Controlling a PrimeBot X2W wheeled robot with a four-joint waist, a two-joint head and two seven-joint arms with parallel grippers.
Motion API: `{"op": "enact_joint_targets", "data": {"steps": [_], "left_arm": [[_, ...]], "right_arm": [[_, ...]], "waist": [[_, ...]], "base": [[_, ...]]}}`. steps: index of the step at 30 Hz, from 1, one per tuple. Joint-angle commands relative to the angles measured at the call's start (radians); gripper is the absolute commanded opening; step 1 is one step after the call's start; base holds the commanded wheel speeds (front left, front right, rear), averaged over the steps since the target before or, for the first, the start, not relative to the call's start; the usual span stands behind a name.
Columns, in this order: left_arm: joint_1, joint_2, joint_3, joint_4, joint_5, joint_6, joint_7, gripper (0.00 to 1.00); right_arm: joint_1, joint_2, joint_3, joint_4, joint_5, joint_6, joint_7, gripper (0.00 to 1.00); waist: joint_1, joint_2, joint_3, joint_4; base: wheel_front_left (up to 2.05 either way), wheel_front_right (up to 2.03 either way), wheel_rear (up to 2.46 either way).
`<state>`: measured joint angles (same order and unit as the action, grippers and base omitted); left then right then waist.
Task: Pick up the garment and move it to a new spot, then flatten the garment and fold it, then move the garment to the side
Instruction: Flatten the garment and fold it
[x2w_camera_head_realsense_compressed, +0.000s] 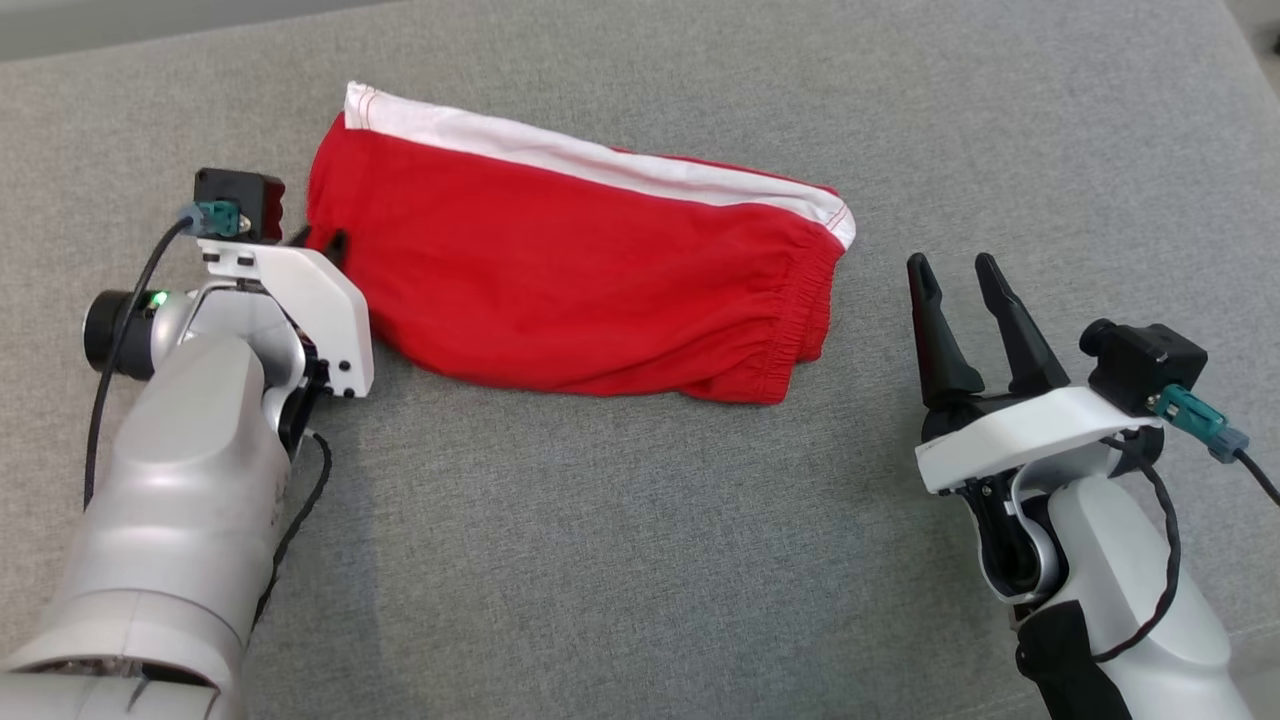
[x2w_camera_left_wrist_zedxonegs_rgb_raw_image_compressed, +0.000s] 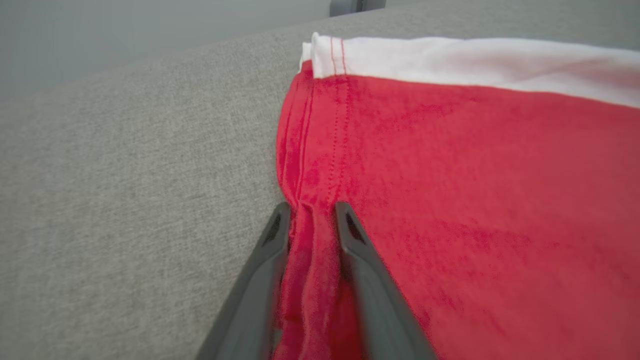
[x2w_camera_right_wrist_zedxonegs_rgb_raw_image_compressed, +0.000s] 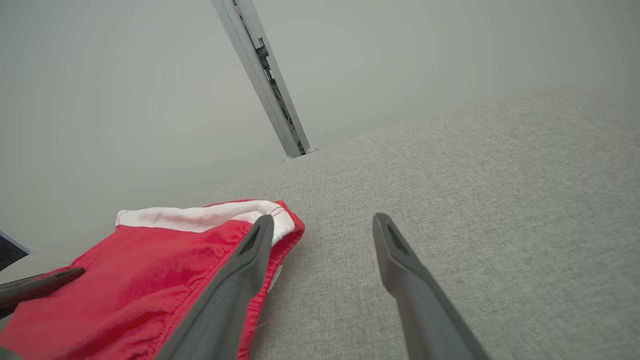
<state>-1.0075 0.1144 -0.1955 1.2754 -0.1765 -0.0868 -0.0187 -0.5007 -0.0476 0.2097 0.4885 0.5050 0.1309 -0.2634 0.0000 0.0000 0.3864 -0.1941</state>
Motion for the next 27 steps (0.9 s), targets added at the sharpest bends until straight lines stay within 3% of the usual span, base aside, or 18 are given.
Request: {"op": "enact_joint_targets", "data": {"steps": [1,7,18,26,27], "left_arm": [[0.035,0.006,-0.003,0.013,-0.005,0.005,-0.001,0.00],[0.084,-0.006,0.018,0.012,-0.040,0.008,-0.055,0.00],[0.332,-0.056,0.075,0.013,-0.156,0.013,-0.192,0.00],[0.448,-0.061,0.036,-0.040,-0.209,0.035,-0.241,0.00],[0.455,-0.061,0.031,-0.058,-0.210,0.043,-0.245,0.16]], "right_arm": [[0.016,-0.007,-0.007,0.002,-0.007,0.000,-0.002,1.00],[0.049,-0.006,-0.030,0.023,-0.039,0.000,-0.002,1.00],[0.191,-0.007,-0.061,0.080,-0.080,0.000,-0.002,1.00],[0.235,-0.006,-0.075,0.095,-0.100,0.000,-0.002,1.00],[0.235,-0.006,-0.073,0.094,-0.101,0.000,-0.002,1.00]], "waist": [[0.0000,0.0000,-0.018,-0.003],[0.0000,0.0000,-0.084,0.013],[0.0000,0.0000,-0.281,0.094],[0.0000,0.0000,-0.314,0.117],[0.0000,0.0000,-0.312,0.119]], "base": [[0.00,0.00,0.00],[0.00,0.00,0.00],[0.00,0.00,0.00],[0.00,0.00,0.00],[0.00,0.00,0.00]]}}
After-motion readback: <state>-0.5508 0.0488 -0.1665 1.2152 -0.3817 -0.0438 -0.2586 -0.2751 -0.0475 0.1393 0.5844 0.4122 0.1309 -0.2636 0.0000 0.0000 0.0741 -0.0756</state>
